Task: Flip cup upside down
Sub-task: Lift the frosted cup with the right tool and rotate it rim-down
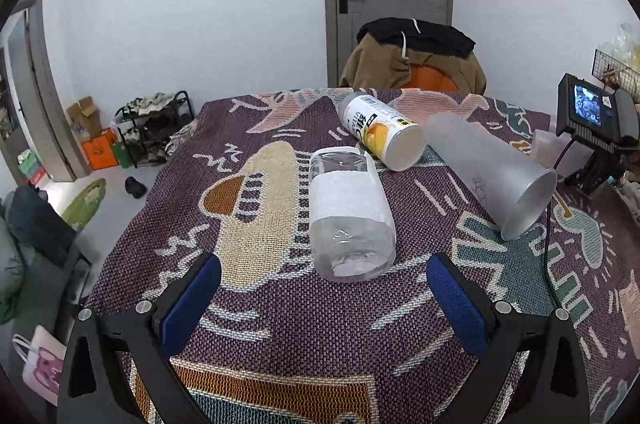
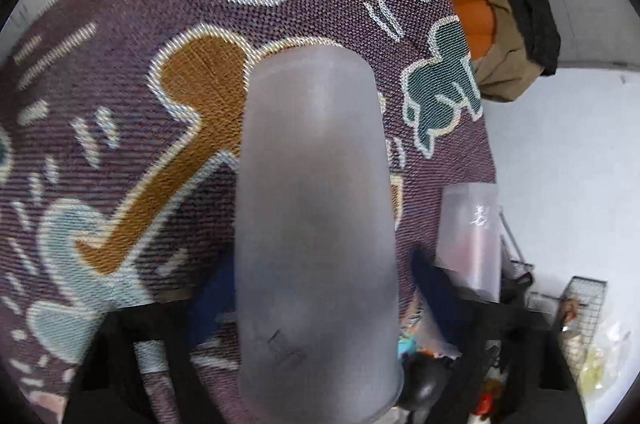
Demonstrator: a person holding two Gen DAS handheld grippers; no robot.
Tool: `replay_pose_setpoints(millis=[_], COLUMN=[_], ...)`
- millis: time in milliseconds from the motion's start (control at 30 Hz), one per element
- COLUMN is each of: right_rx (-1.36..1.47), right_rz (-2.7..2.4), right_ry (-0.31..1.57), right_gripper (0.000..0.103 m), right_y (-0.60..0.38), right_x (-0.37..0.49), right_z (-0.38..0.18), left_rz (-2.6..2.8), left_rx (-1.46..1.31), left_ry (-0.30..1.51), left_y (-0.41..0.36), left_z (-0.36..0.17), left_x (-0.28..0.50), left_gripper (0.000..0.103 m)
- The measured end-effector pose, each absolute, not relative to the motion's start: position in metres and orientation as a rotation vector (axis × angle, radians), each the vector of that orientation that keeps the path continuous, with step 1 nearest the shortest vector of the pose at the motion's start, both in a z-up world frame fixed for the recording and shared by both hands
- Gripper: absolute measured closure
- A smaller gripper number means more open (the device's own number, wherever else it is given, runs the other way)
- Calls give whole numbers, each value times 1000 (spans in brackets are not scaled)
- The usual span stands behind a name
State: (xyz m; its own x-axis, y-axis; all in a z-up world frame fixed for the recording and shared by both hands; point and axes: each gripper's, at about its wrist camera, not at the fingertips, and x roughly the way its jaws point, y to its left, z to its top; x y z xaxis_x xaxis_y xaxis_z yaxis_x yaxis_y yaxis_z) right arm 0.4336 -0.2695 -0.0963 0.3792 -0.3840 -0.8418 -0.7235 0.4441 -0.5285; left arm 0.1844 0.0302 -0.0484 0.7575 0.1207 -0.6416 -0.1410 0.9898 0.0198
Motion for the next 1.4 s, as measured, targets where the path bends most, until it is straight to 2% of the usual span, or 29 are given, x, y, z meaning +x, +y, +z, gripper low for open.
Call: replay_pose_setpoints(millis=[367, 567, 900, 1100, 1400], right_rx=[-1129, -1038, -903, -681, -405], right_rz=[298, 291, 397, 476, 630], right_ry=[1167, 1026, 854, 874, 996], right_gripper=[32, 32, 32, 32, 32], right_y=[-261, -252, -211, -205, -197], right_x=[393, 366, 264, 228, 186], right_z=[-35, 16, 75, 82, 42], left_rz=[191, 186, 161, 157, 162], left_rx=[-34, -81, -72, -119, -166], left_ry=[640, 605, 544, 531, 538], left_y=[38, 52, 55, 64, 79], left_z=[-34, -22, -6, -3, -13], left_x=[167, 152, 124, 111, 98], left_gripper=[0, 0, 0, 0, 0])
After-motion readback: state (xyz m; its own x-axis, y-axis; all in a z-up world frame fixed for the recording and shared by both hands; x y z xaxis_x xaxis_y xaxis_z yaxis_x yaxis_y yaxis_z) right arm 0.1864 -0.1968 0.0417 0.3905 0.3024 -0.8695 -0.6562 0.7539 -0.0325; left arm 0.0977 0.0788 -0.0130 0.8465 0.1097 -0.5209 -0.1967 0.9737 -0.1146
